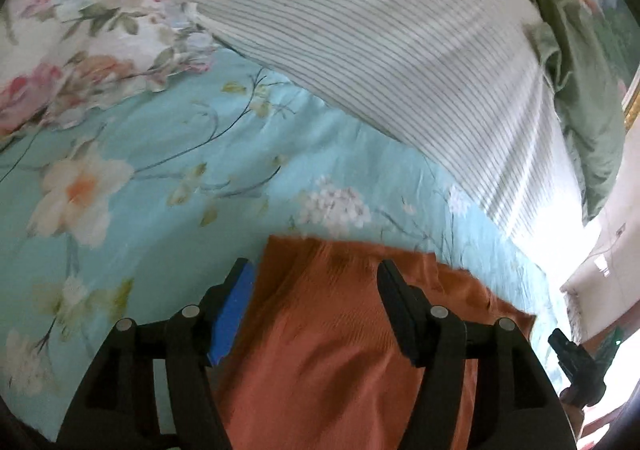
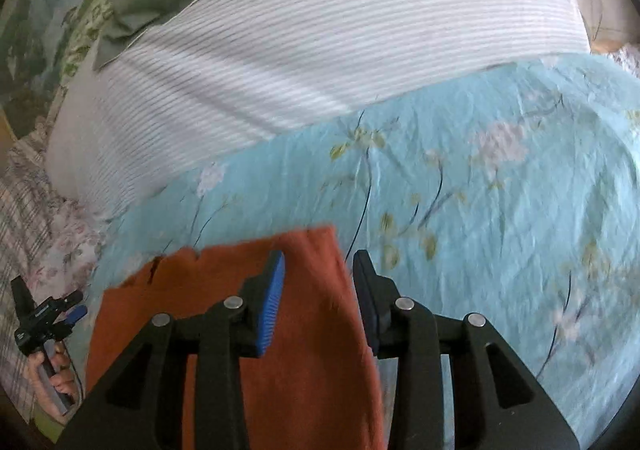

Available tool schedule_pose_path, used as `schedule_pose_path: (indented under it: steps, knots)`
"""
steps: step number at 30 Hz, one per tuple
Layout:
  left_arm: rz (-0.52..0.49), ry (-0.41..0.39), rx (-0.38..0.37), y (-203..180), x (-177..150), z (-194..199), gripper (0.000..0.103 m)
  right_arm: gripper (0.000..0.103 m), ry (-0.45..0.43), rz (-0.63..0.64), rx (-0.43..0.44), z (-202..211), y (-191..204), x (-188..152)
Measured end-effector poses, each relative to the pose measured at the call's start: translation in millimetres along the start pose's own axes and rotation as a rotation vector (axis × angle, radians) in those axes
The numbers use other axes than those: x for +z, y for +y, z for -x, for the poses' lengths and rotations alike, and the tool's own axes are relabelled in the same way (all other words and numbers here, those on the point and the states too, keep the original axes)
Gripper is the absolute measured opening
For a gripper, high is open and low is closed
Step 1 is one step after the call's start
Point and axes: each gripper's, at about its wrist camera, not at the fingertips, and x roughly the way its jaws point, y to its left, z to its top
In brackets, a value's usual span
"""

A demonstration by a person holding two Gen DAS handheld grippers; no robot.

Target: Fold small clothes

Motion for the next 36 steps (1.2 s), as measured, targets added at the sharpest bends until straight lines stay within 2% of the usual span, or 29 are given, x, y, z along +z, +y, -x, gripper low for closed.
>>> schedule_pose_path:
  steps: [7,10,13,18,20,25,29,32,36]
  knots:
    - [-0.017,0.057,-0.094,-12,-87,49,0.065,0.037,0.143,-0.003,0.098,1,20,-70]
    - [-0.005,0.088,-0.135,-13,-120,67,0.065,0.039,0.140,-0.019,0.122,15,24,-88]
    - [-0.005,0.130,-0.163,-12,-149,82,0.065,0.047,0.125,-0.051,0.140,30,25,-97]
    - [0.106,0.167,-0.208,-4,-186,95,0.065,0.049,0.117,-0.072,0.176,46,34,-108]
    - [0.118,0.184,-0.218,-6,-195,93,0.065,0.051,0.121,-0.072,0.185,50,37,-111]
    - [0.158,0.199,-0.199,-1,-201,77,0.065,0.053,0.137,-0.070,0.207,56,42,-120]
    - [0.207,0.150,-0.177,10,-188,67,0.064,0.054,0.141,-0.070,0.209,57,44,-122]
    - [0.230,0.104,-0.134,18,-172,55,0.056,0.054,0.135,-0.074,0.214,57,44,-121]
    - [0.281,0.069,-0.091,27,-149,39,0.040,0.054,0.134,-0.074,0.223,56,45,-120]
